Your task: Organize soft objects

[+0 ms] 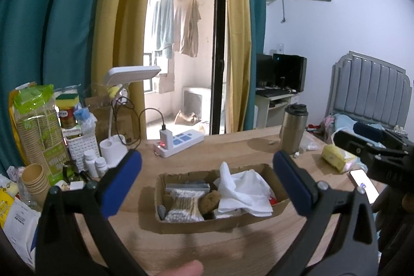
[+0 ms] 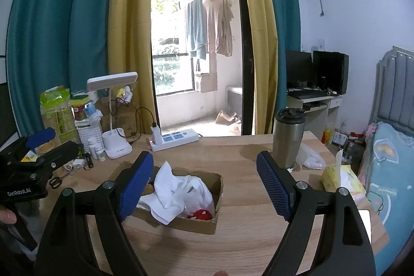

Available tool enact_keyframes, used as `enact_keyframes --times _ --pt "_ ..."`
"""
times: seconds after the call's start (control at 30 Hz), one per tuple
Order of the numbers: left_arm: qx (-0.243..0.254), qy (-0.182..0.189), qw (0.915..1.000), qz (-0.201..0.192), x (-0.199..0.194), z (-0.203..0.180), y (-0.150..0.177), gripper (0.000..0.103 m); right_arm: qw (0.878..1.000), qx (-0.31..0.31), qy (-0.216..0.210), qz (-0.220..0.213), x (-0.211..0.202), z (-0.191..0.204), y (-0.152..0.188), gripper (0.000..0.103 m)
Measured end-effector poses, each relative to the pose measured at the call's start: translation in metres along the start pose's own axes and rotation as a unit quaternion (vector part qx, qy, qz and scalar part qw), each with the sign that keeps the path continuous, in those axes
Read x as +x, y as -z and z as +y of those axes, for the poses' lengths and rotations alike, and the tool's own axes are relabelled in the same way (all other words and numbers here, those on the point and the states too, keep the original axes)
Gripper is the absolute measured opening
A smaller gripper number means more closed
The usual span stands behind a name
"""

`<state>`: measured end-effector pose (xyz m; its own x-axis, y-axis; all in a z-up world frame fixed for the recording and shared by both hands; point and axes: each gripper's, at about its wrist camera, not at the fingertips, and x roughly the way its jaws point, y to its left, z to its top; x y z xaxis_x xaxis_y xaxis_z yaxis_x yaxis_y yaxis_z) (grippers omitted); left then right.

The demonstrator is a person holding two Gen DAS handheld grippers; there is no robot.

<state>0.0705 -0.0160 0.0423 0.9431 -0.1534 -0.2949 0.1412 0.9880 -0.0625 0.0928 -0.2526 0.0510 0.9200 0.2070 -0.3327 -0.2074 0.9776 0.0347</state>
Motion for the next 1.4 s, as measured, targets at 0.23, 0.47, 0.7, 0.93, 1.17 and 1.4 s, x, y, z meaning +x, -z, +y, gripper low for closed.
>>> enact_keyframes --times 0.23,0.47,0.7,0.93,1.17,1.4 --pt "-0.006 -0.003 1.0000 -0.005 -0.0024 0.0026 0.0017 0.102 1.000 0.005 0.005 0.001 -0.0006 -0.0029 0.0002 0.085" --pt "-0.009 -0.005 0.9999 -0.006 -0.0028 0.0048 0.0022 0.102 1.000 0.005 0.007 0.002 -0.0011 -0.0049 0.0003 0.085" --pt "-0.013 -0.006 0.9999 -0.005 -0.0042 0.0067 0.0023 0.102 1.000 0.004 0.009 0.003 -0.0019 -0.0065 0.0002 0.085" --pt "-0.013 -0.003 0.9999 -0.001 -0.0036 0.0053 0.0048 0.102 1.000 0.002 0.011 0.003 -0.0013 -0.0072 0.0003 0.085" --pt "-0.015 -0.004 0.9999 -0.001 -0.0032 0.0059 0.0056 0.102 1.000 -0.004 0.008 0.009 0.0010 -0.0052 0.0020 0.085" --pt "-0.016 -0.005 0.9999 -0.001 -0.0036 0.0061 0.0054 0.102 1.000 -0.005 0.007 0.010 0.0014 -0.0041 0.0030 0.085"
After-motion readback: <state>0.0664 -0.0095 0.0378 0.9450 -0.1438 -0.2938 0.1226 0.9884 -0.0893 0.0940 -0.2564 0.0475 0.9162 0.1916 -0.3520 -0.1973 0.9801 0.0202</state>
